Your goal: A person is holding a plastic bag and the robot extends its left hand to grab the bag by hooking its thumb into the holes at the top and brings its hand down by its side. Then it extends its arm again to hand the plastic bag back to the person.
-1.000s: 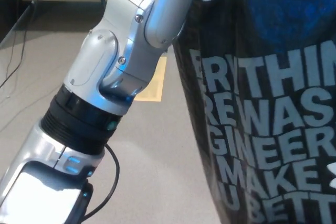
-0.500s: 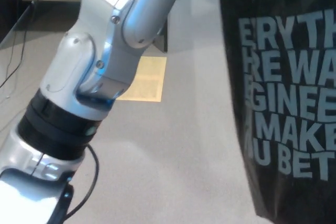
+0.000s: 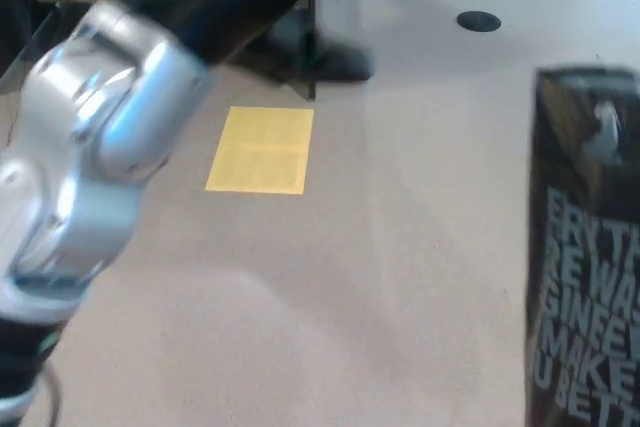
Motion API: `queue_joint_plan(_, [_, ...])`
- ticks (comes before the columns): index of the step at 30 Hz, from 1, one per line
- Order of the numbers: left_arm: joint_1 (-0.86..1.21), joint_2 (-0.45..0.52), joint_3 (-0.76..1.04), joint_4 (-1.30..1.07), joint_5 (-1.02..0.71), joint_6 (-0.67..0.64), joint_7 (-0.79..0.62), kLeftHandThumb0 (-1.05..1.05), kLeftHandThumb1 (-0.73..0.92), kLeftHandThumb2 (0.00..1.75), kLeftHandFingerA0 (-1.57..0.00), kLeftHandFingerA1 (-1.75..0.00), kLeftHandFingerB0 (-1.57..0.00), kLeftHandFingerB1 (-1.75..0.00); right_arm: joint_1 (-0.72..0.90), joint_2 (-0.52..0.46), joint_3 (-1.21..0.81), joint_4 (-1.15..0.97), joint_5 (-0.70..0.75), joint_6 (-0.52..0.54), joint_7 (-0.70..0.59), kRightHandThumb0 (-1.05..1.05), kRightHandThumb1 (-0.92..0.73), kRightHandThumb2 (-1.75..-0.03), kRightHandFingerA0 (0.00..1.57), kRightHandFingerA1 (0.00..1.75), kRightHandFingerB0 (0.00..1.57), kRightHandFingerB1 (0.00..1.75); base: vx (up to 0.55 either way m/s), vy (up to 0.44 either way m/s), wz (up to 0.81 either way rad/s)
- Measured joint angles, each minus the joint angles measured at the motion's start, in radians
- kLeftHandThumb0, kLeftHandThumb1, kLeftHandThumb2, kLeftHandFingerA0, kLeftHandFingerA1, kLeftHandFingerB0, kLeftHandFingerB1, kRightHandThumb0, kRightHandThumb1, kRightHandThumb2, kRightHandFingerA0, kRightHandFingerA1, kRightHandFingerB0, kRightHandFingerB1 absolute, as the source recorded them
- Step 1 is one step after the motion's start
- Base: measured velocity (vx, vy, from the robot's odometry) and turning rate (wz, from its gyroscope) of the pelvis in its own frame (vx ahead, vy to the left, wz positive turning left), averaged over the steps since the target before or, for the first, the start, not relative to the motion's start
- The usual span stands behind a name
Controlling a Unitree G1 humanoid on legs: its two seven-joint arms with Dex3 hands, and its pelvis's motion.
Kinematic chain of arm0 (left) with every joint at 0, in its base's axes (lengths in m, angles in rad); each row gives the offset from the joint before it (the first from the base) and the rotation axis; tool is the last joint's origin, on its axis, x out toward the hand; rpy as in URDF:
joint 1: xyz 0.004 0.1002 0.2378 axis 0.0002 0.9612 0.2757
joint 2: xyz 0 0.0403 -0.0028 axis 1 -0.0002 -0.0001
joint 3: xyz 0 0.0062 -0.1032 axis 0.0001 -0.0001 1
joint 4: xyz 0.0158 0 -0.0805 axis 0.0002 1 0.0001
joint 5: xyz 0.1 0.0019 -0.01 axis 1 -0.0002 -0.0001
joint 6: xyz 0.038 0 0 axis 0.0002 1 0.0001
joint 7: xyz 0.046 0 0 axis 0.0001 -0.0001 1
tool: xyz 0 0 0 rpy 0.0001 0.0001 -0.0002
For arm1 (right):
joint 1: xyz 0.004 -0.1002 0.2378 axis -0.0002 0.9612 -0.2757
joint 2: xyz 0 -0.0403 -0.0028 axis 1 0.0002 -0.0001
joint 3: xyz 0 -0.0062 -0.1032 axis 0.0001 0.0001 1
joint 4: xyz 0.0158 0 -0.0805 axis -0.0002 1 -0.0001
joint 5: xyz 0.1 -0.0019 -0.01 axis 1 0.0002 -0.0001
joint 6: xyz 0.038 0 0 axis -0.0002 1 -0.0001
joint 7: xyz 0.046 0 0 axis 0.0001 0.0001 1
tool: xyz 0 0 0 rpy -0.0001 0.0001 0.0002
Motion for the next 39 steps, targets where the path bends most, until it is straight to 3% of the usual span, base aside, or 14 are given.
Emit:
queue_joint_plan(1, [0.049,0.020,0.014,-0.018,-0.007,0.000,-0.012,-0.75,0.42,0.84,0.00,-0.02,0.00,0.00,0.000,0.000,0.001,0.000,0.000,0.001,0.000,-0.35,-0.72,-0.62,0.74,0.50,0.56,0.41,0.00,0.000,0.00])
queue_joint_plan(7, [0.293,0.058,0.083,-0.047,-0.035,-0.016,-0.022,-0.79,0.46,0.55,-0.05,-0.32,0.00,-0.14,-0.002,0.000,0.006,0.000,-0.001,0.001,0.000,-0.36,-0.73,-0.62,0.72,0.50,0.55,0.41,0.00,0.000,0.00])
queue_joint_plan(11, [0.480,0.058,0.128,-0.035,-0.057,-0.054,-0.005,-0.66,0.38,0.82,-0.04,-0.23,0.00,-0.12,-0.004,0.000,0.011,0.001,-0.001,0.001,0.000,-0.36,-0.73,-0.62,0.73,0.52,0.57,0.42,0.00,0.000,0.00])
queue_joint_plan(14, [0.611,0.053,0.164,-0.005,-0.076,-0.090,0.016,-0.65,0.40,0.79,-0.07,-0.23,0.00,-0.14,-0.006,0.000,0.012,0.002,-0.001,0.001,0.000,-0.36,-0.73,-0.62,0.71,0.49,0.56,0.41,0.00,0.000,0.00])
queue_joint_plan(15, [0.661,0.048,0.178,0.019,-0.084,-0.107,0.027,-0.68,0.43,0.55,-0.11,-0.29,0.00,-0.25,-0.006,0.000,0.012,0.002,-0.001,0.001,0.000,-0.38,-0.73,-0.61,0.71,0.48,0.56,0.40,0.00,0.000,0.00])
queue_joint_plan(17, [0.741,0.039,0.200,0.073,-0.095,-0.140,0.053,-0.61,0.38,0.77,-0.08,-0.36,0.00,-0.20,-0.007,0.000,0.012,0.002,0.000,0.001,0.000,-0.38,-0.73,-0.61,0.70,0.48,0.57,0.41,0.00,0.000,0.00])
queue_joint_plan(18, [0.761,0.035,0.205,0.089,-0.098,-0.149,0.060,-0.64,0.45,0.54,-0.14,-0.30,-0.01,-0.25,-0.007,0.000,0.012,0.003,0.000,0.001,0.000,-0.38,-0.73,-0.61,0.70,0.48,0.56,0.40,0.00,0.000,0.00])
queue_joint_plan(22, [0.895,0.004,0.239,0.241,-0.114,-0.227,0.125,-0.61,0.39,0.72,-0.11,-0.41,-0.05,-0.24,-0.008,0.001,0.012,0.004,0.000,0.001,0.000,-0.38,-0.73,-0.62,0.71,0.49,0.54,0.40,0.00,0.000,0.00])
queue_joint_plan(23, [0.914,-0.001,0.244,0.273,-0.117,-0.240,0.138,-0.32,0.22,0.82,0.00,-0.49,0.00,-0.49,-0.008,0.001,0.012,0.004,0.000,0.001,0.000,-0.43,-0.62,-0.84,0.64,0.59,0.50,0.52,0.00,0.000,0.00])
queue_joint_plan(27, [0.973,-0.019,0.253,0.430,-0.121,-0.294,0.203,-0.30,0.26,0.84,-0.01,-0.49,0.00,-0.50,-0.009,0.001,0.012,0.004,0.000,0.001,0.000,-0.42,-0.62,-0.84,0.63,0.60,0.50,0.53,0.00,0.000,0.00])
queue_joint_plan(28, [0.980,-0.019,0.253,0.467,-0.120,-0.303,0.216,-0.58,0.39,0.69,-0.15,-0.43,-0.07,-0.28,-0.009,0.001,0.012,0.004,0.000,0.001,0.000,-0.37,-0.74,-0.61,0.70,0.48,0.54,0.40,0.00,0.000,0.00])
queue_joint_plan(30, [0.992,-0.020,0.253,0.549,-0.120,-0.322,0.250,-0.60,0.41,0.71,-0.16,-0.43,-0.07,-0.32,-0.010,0.001,0.012,0.003,0.000,0.001,0.000,-0.43,-0.62,-0.84,0.62,0.59,0.49,0.52,0.00,0.000,0.00])
queue_joint_plan(36, [0.981,-0.022,0.250,0.770,-0.120,-0.368,0.337,-0.59,0.41,0.68,-0.22,-0.41,-0.12,-0.35,-0.018,0.002,0.012,0.003,0.000,0.002,0.000,-0.42,-0.61,-0.84,0.66,0.62,0.50,0.53,0.00,0.000,0.00])
queue_joint_plan(39, [0.945,-0.028,0.256,0.922,-0.126,-0.411,0.393,-0.56,0.40,0.67,-0.25,-0.44,-0.11,-0.35,-0.040,0.003,0.012,0.003,0.000,0.002,0.000,-0.37,-0.73,-0.61,0.70,0.49,0.56,0.41,0.00,0.000,0.00])
